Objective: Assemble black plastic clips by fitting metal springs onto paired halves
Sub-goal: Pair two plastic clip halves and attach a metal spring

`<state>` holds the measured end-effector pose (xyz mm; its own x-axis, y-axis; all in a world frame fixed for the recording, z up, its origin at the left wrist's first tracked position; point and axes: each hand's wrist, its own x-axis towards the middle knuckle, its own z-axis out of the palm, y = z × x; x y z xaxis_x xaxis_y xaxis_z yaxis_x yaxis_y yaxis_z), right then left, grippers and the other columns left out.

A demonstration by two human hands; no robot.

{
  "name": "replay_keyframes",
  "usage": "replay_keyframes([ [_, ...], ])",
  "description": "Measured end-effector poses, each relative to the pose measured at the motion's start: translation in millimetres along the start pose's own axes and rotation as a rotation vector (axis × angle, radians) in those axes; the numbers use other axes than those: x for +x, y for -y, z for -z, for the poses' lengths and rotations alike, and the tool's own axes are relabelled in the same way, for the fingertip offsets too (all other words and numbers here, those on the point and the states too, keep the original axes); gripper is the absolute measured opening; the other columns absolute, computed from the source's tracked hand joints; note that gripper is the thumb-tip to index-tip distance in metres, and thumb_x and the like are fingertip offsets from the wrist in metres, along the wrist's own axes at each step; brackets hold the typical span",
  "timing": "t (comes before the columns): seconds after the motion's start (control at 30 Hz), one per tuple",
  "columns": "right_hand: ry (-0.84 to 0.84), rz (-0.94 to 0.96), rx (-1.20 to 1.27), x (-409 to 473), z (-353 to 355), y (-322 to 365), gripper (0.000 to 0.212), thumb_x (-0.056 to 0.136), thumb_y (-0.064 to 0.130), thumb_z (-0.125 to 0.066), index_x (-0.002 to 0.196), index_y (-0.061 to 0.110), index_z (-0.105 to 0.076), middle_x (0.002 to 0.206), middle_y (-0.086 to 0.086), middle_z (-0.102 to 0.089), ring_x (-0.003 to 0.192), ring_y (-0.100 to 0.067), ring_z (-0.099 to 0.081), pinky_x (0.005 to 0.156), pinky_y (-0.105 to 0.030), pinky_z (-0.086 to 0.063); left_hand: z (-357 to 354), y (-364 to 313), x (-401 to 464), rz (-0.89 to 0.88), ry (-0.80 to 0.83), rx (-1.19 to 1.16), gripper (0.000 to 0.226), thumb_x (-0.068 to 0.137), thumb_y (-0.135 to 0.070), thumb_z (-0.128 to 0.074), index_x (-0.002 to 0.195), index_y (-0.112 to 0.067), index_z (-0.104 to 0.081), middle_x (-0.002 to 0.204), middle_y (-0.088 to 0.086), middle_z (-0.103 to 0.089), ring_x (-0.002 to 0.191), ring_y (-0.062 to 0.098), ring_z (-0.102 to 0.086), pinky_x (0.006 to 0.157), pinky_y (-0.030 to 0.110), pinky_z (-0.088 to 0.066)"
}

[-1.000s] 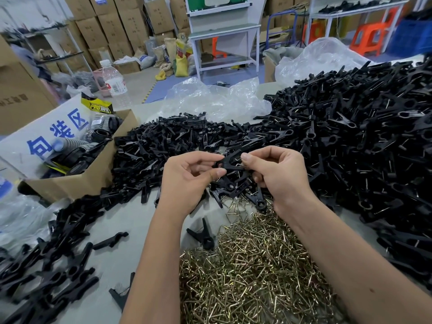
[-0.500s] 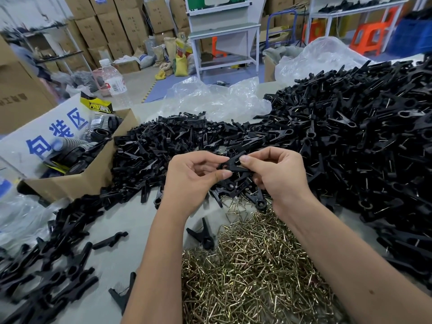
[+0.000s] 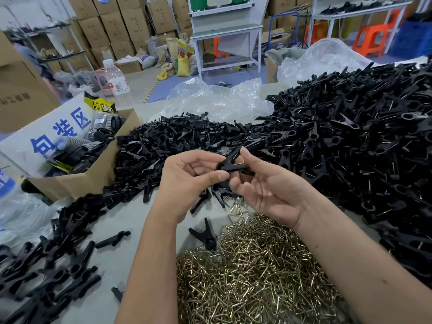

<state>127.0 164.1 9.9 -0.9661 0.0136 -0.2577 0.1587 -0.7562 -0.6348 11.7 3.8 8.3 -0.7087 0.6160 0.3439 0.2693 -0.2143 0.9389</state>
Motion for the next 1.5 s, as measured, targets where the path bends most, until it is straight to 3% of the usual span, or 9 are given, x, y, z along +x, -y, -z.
replay_keyframes([
  [0.1,0.121,-0.035,0.001,0,4,1,0.046,0.087,0.029,-0.078,0.126,0.005,-0.069,0.082,-0.014,-0.064,0.058,-0.014,-0.067,0.047,-0.019,-0.058,2,-1,-1,0.016,0.014,-0.059,0.045,0.064,-0.004,-0.09,0.103,-0.012,-0.068,0.084,0.011,-0.078,0.075,0.021,-0.076,0.072,0.029,-0.06],
  [0.23,0.228,-0.076,0.099,1,8,2,0.04,0.084,0.018,-0.08,0.12,0.003,-0.075,0.089,-0.022,-0.069,0.06,-0.013,-0.069,0.046,-0.017,-0.057,2,-1,-2,0.023,0.007,-0.057,0.046,0.06,-0.008,-0.094,0.092,-0.018,-0.062,0.083,0.015,-0.077,0.073,0.023,-0.077,0.069,0.031,-0.061],
  [0.37,0.282,-0.118,0.222,5,9,4,0.038,0.081,0.011,-0.077,0.118,0.0,-0.074,0.08,-0.015,-0.061,0.052,-0.008,-0.063,0.042,-0.015,-0.053,1,0,-2,0.023,-0.002,-0.017,0.046,0.059,-0.004,-0.09,0.09,-0.01,-0.058,0.078,0.009,-0.078,0.072,0.018,-0.077,0.065,0.026,-0.06],
  [0.63,0.301,-0.137,0.321,5,15,7,0.033,0.087,0.003,-0.067,0.119,-0.004,-0.071,0.074,-0.015,-0.056,0.045,-0.009,-0.06,0.038,-0.015,-0.05,-1,3,0,0.012,-0.014,0.061,0.043,0.057,-0.006,-0.092,0.085,-0.012,-0.06,0.071,0.003,-0.076,0.064,0.006,-0.071,0.061,0.019,-0.055],
  [1.07,0.29,-0.094,0.271,6,22,12,0.03,0.088,0.007,-0.064,0.114,-0.002,-0.074,0.069,-0.015,-0.057,0.041,-0.007,-0.059,0.036,-0.014,-0.048,-8,-6,3,-0.043,-0.027,0.217,0.045,0.053,-0.017,-0.095,0.082,-0.011,-0.061,0.069,0.002,-0.076,0.067,0.009,-0.069,0.067,0.025,-0.057],
  [1.3,0.305,-0.073,0.223,4,21,13,0.031,0.088,0.006,-0.062,0.116,-0.003,-0.073,0.068,-0.013,-0.055,0.039,-0.005,-0.057,0.036,-0.012,-0.047,-7,-7,3,-0.009,-0.003,0.15,0.043,0.053,-0.019,-0.097,0.077,-0.014,-0.062,0.069,0.01,-0.074,0.07,0.026,-0.062,0.071,0.043,-0.05],
  [1.5,0.265,-0.075,0.26,3,19,12,0.029,0.084,0.002,-0.065,0.11,-0.006,-0.075,0.065,-0.013,-0.054,0.037,-0.006,-0.055,0.035,-0.013,-0.045,-7,-4,3,-0.007,-0.004,0.203,0.045,0.055,-0.023,-0.1,0.076,-0.014,-0.061,0.068,0.01,-0.073,0.065,0.023,-0.056,0.065,0.037,-0.046],
])
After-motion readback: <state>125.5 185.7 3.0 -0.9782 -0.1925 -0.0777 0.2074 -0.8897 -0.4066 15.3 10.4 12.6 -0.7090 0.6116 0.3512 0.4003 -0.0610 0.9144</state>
